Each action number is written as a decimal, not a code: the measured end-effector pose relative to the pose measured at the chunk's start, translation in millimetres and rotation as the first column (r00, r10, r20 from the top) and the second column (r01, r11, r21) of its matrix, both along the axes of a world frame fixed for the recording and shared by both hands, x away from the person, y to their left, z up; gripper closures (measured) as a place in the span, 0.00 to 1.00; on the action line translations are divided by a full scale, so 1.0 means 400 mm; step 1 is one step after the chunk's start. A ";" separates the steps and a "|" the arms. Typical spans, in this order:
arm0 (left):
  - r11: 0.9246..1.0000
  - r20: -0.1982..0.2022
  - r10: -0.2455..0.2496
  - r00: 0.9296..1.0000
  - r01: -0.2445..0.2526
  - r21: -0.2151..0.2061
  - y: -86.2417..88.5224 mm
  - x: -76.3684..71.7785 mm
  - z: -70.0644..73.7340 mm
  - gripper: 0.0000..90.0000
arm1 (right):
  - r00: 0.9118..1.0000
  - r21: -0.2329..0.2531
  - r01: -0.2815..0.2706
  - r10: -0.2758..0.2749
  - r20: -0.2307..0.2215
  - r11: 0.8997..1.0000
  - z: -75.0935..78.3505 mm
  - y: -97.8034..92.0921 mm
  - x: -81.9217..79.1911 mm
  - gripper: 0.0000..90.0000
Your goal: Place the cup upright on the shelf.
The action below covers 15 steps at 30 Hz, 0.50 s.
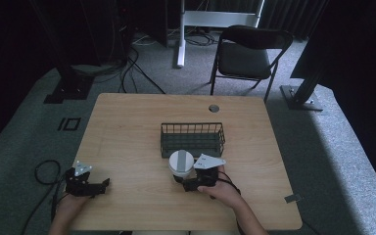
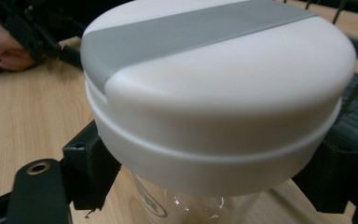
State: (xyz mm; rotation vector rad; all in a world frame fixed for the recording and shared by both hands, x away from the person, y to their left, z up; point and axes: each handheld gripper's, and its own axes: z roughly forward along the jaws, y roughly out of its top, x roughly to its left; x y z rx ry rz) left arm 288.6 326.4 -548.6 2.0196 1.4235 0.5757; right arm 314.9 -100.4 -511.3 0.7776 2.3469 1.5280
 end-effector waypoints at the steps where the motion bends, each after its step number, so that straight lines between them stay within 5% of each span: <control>1: 1.000 0.000 0.000 1.000 0.000 0.000 0.000 0.000 0.000 0.00 | 1.000 0.002 -0.004 0.004 0.001 1.000 0.004 -0.001 0.000 0.20; 15: 1.000 0.000 0.000 1.000 0.000 0.000 0.000 0.000 0.000 0.00 | 0.998 0.060 0.033 -0.036 0.049 0.998 0.086 -0.012 0.016 0.20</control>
